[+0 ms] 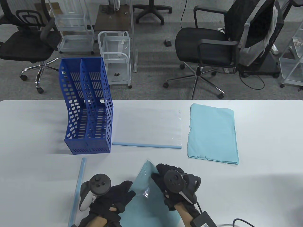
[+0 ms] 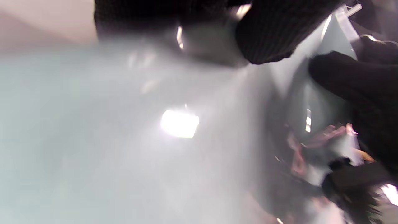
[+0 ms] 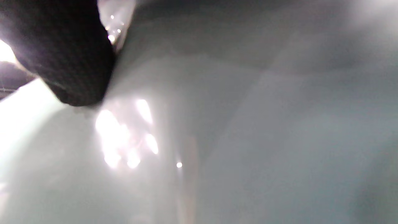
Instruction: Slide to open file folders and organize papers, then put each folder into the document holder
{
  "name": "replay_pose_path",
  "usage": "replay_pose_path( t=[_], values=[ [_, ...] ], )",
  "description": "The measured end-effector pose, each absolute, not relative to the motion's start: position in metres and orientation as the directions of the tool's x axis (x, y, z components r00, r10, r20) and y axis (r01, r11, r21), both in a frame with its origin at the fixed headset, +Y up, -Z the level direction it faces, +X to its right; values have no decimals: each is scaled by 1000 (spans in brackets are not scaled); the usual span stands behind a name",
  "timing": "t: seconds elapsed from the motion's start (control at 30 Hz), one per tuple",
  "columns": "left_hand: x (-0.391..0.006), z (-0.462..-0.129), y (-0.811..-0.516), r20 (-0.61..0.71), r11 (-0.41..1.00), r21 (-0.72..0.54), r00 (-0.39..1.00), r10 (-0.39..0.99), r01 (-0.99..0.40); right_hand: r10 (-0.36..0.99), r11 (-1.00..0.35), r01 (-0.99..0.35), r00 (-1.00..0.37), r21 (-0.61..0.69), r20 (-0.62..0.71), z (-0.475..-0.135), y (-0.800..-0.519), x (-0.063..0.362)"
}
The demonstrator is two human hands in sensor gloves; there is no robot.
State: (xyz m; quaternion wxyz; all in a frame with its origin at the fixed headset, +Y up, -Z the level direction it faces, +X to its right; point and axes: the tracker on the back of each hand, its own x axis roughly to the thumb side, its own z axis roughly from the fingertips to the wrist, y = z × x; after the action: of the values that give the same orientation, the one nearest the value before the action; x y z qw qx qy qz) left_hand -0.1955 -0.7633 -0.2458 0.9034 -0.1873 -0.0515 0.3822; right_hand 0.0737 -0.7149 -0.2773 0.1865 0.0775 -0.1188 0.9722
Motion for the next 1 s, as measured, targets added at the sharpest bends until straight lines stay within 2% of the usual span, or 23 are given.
replay_pose_path(
  t=[0.17,0.27,0.33,0.4,0.5,0.6,0.8,1.0],
  values=[
    [-229,-248,-746,-131,762,-172,781,610,-624,252,-938,-288,-948,-191,193,-282,-724,74],
    [-263,-250,-733,-284,870,-59,844,455,-490,200,-951,-237,-962,-198,188,-284,-729,75],
    [-285,-252,-733,-413,917,-70,848,332,-393,180,-957,-217,-965,-193,193,-284,-732,75],
    [-305,-256,-741,-543,932,-153,816,200,-330,150,-963,-189,-968,-191,200,-284,-734,74],
    [-318,-262,-754,-628,902,-273,772,98,-336,123,-968,-164,-970,-190,210,-283,-736,73],
    [-316,-268,-757,-639,926,-265,768,42,-270,118,-969,-159,-969,-188,215,-283,-737,74],
    [-290,-278,-759,-596,933,-339,795,-113,-121,107,-975,-148,-967,-168,232,-283,-741,72],
    [-271,-281,-761,-528,932,-349,843,-107,-100,128,-979,-166,-953,-118,273,-283,-742,70]
  ],
)
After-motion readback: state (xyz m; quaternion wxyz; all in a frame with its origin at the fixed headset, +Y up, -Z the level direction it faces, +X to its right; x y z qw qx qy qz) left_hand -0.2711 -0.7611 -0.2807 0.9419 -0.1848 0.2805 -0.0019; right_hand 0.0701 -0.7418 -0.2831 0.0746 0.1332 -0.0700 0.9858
